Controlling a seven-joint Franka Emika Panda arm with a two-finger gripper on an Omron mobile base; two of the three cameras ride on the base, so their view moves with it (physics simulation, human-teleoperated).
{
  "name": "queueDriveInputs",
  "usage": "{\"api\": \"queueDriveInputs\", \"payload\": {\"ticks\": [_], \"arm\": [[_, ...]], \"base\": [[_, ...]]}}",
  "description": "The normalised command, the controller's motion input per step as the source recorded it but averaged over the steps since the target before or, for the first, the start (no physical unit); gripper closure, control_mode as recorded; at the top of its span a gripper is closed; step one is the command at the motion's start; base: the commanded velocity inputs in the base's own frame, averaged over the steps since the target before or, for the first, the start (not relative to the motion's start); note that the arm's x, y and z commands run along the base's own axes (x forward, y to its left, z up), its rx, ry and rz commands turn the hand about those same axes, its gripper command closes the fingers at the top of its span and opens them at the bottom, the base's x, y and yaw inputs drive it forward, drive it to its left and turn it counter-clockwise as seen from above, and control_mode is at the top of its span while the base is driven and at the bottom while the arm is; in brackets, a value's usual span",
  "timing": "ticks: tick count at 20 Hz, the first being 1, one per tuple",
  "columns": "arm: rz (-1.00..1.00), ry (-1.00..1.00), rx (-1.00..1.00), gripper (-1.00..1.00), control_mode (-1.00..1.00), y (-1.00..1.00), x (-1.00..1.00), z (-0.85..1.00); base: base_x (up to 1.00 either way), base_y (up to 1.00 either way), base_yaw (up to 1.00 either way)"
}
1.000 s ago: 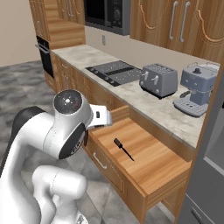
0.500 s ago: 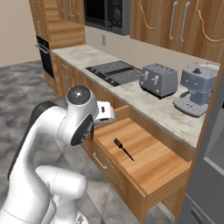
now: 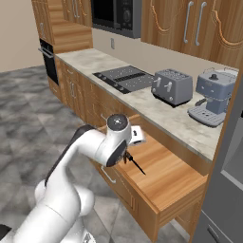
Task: Pick up the metallic utensils from the counter and place them in the open drawer. Make sure not to pick up any wooden utensils.
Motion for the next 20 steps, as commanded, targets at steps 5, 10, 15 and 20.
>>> {"api": "queueDriveInputs", "payload": {"ticks": [5,10,15,20], "arm": [[0.06,0.09,0.00,1.00,-1.00,-0.85,0.73,-0.86],[0.07,0.08,0.00,1.00,-1.00,-0.53,0.76,-0.62],[0.02,0.15,0.00,1.00,-1.00,-0.42,0.52,-0.14],[0.00,0.22,0.00,1.00,-1.00,-0.24,0.62,-0.20]], "base": [[0.00,0.00,0.00],[0.00,0.00,0.00],[0.00,0.00,0.00],[0.00,0.00,0.00]]}}
